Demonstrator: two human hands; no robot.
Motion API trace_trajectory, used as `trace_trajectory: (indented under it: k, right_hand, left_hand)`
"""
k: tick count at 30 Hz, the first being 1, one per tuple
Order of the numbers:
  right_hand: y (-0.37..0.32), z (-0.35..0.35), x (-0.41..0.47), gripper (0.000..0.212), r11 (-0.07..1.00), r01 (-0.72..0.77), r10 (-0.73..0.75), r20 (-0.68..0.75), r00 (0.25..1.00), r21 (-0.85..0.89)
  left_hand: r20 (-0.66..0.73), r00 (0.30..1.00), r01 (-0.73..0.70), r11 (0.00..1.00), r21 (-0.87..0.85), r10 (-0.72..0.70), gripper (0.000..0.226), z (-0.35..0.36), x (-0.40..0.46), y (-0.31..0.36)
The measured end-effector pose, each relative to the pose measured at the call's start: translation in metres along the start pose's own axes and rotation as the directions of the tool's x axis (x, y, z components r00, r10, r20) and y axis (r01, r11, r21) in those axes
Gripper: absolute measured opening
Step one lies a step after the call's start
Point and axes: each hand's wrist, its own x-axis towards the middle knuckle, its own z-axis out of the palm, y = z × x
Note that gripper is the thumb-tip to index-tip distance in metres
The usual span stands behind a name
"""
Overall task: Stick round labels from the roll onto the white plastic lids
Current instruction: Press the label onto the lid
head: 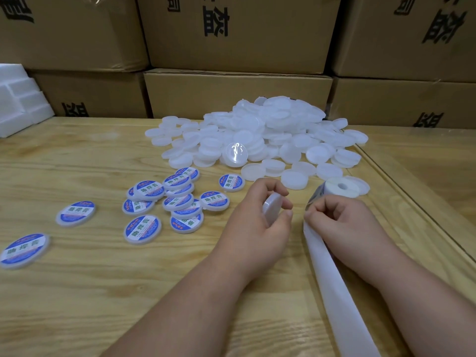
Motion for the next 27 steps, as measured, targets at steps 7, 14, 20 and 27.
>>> trace_trajectory:
  k: [7,14,20,27]
  right_hand:
    - [-0.0037,0.0043,-0.0045,0.010,0.996,0.072,-0.079,0.128,0.989,0.058]
    - [-0.0032,0.0038,-0.0038,0.015,0.992,0.043,-0.061,0.152,0.987,0.116]
    - [-0.0040,0.0034,-0.0036,0.025,0.992,0.022,-0.039,0.147,0.988,0.121]
    - [-0.0064,0.0037,-0.0048,0.017,0.990,0.004,-0.026,0.155,0.988,0.142]
  left_hand:
    - [-0.011,1.000,0.000,0.998,0.063,0.001,0.031,0.0003,0.0018,0.0001]
    - [0.003,1.000,-0.008,0.997,0.073,0.007,0.033,0.0003,0.0026,0.0011]
    - [-0.019,1.000,-0.014,0.994,0.112,0.016,0.033,0.0008,0.0031,0.0005]
    - [-0.040,0.999,-0.016,0.987,0.161,0.022,0.032,0.0021,0.0039,-0.0019]
